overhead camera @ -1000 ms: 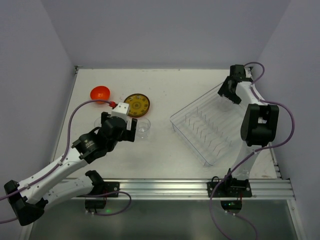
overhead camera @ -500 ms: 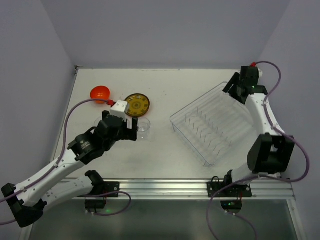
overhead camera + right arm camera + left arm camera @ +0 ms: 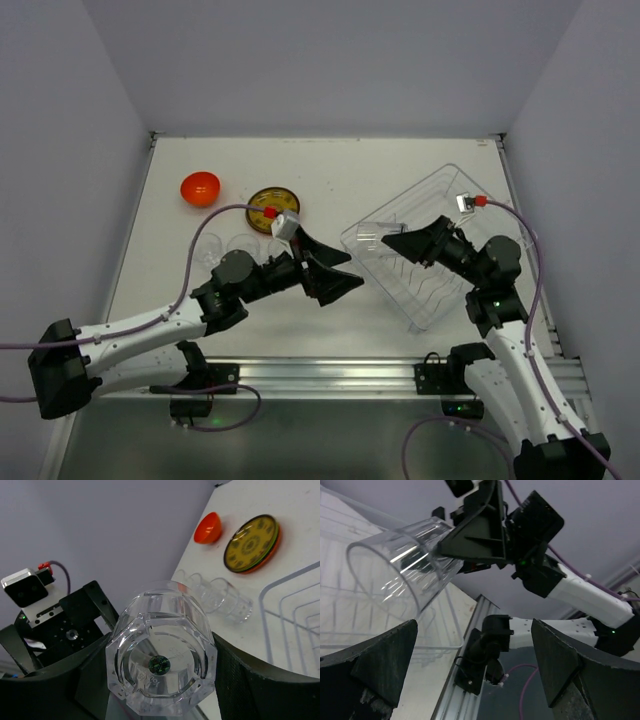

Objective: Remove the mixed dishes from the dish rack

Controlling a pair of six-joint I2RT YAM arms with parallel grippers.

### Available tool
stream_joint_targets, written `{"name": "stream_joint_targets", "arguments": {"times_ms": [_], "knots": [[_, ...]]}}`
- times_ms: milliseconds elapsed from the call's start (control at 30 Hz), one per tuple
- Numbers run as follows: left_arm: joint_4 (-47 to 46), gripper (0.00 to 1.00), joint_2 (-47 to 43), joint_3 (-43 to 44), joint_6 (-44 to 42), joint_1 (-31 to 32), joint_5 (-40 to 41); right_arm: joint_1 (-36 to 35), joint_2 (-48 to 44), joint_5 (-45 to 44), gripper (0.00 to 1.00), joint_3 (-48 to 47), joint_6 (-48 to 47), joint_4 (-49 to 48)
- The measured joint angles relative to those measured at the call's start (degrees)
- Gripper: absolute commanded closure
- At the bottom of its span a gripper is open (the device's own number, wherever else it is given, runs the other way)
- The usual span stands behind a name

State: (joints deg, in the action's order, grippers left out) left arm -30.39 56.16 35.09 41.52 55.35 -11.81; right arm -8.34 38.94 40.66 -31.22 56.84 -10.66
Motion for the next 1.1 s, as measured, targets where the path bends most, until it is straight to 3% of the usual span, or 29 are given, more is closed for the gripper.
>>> {"name": "stream_joint_targets", "arguments": {"times_ms": [167, 300, 367, 433, 500, 600, 767, 967, 1100], "knots": [[-8.2, 0.0, 4.6, 2.0, 1.0, 4.9, -1.3, -0.7, -3.8, 4.8, 1.0, 3.8, 5.6, -7.5], [-13.0, 0.19, 7.1, 4.8, 1.5, 7.0, -1.6, -0.7, -5.4, 7.6, 1.0, 4.7, 8.5, -12.6], [-15.0, 0.2, 8.2, 5.5, 1.5, 7.7, -1.7, -0.8, -5.7, 8.7, 1.0, 5.1, 9.3, -14.4], [-16.1, 0.3, 9.2, 6.0, 1.6, 8.3, -1.8, -0.8, -6.5, 9.3, 1.0, 5.4, 9.7, -14.8], [-16.6, 0.28, 9.9, 6.3, 1.4, 8.7, -2.0, -0.8, -6.9, 9.9, 1.0, 5.4, 9.9, -15.0], [-16.5, 0.12, 10.1, 6.5, 1.2, 9.1, -2.1, -0.7, -8.4, 9.2, 1.0, 5.2, 8.8, -13.1], [-10.5, 0.03, 6.9, 6.7, -0.3, 9.3, 0.8, -0.9, -13.5, 0.0, 1.0, -0.7, 0.8, 2.8], [-6.9, 0.02, 0.9, 5.8, -2.2, 9.3, 4.9, -1.1, -18.6, -2.0, 1.0, -2.3, -1.2, 3.0], [-6.6, 0.11, 3.2, 6.7, -2.3, 9.3, 4.4, -1.1, -15.6, 1.6, 1.0, -0.8, 0.2, -1.1]]}}
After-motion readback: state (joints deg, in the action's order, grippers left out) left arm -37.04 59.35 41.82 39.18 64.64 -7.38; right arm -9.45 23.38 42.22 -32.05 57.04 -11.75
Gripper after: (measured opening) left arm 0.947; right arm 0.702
